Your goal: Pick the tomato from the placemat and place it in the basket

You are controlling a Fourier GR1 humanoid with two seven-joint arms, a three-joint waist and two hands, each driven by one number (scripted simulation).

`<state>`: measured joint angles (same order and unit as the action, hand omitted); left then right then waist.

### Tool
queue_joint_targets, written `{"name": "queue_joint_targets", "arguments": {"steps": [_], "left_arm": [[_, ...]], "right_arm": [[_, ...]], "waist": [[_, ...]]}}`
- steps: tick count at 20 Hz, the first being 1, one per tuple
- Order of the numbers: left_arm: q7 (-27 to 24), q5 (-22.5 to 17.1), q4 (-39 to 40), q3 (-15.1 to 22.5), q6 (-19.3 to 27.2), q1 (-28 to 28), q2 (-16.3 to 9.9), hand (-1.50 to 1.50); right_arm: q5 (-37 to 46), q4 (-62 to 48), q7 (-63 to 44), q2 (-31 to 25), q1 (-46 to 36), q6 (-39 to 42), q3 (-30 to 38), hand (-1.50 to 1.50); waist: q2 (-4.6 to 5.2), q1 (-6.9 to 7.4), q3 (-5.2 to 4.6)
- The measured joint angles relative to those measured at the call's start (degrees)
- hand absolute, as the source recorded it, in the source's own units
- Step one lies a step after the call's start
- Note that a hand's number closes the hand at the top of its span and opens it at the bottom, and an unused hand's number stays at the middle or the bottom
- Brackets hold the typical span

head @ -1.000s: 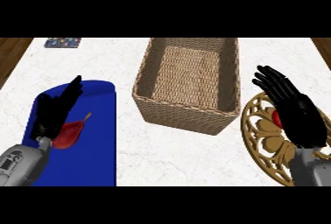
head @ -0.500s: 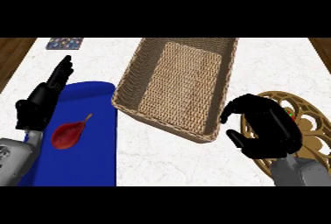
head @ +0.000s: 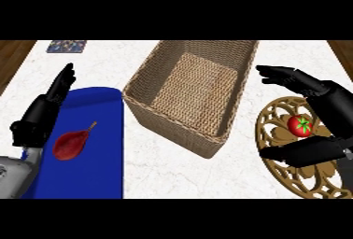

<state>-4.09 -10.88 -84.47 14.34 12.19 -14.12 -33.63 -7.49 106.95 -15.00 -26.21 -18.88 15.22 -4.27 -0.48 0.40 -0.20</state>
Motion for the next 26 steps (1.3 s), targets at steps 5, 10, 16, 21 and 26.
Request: {"name": "queue_joint_targets", "arguments": {"steps": [5,10,16,21,26], "left_arm": [[0.09,0.01,-0.84,0.02,-0.33,0.16,0.08,0.0],[-0.31,0.46,-0.91,0.15,-0.6,0.11,0.45,0.0],[1.71,1.02,-2.41,-0.6,-0.78,-0.42,0.82,0.0],[1.38,1.24,-1.76,-2.46,-2.41,-0.21,0.86,0.0],[2.12,2.52,-1.34,-3.19,-2.91,-0.78,2.52,0.0]], "right_arm": [[4.89,-1.08,-4.95,-14.8,-7.08,11.6,-0.66,-1.5],[2.2,-5.32,-6.59,-25.59,-14.07,27.74,-3.22,-1.5],[2.91,-13.76,-4.13,-29.14,-20.64,39.77,-6.72,-1.5],[8.46,-19.43,-0.09,-28.56,-23.7,43.69,-8.75,-1.5],[17.66,-23.43,6.47,-25.99,-23.41,44.27,-11.41,-1.5]], "waist": [[0.28,0.85,-0.1],[0.63,1.47,-0.07],[0.75,1.42,0.1],[0.75,0.98,0.16],[0.76,0.63,0.22]]}}
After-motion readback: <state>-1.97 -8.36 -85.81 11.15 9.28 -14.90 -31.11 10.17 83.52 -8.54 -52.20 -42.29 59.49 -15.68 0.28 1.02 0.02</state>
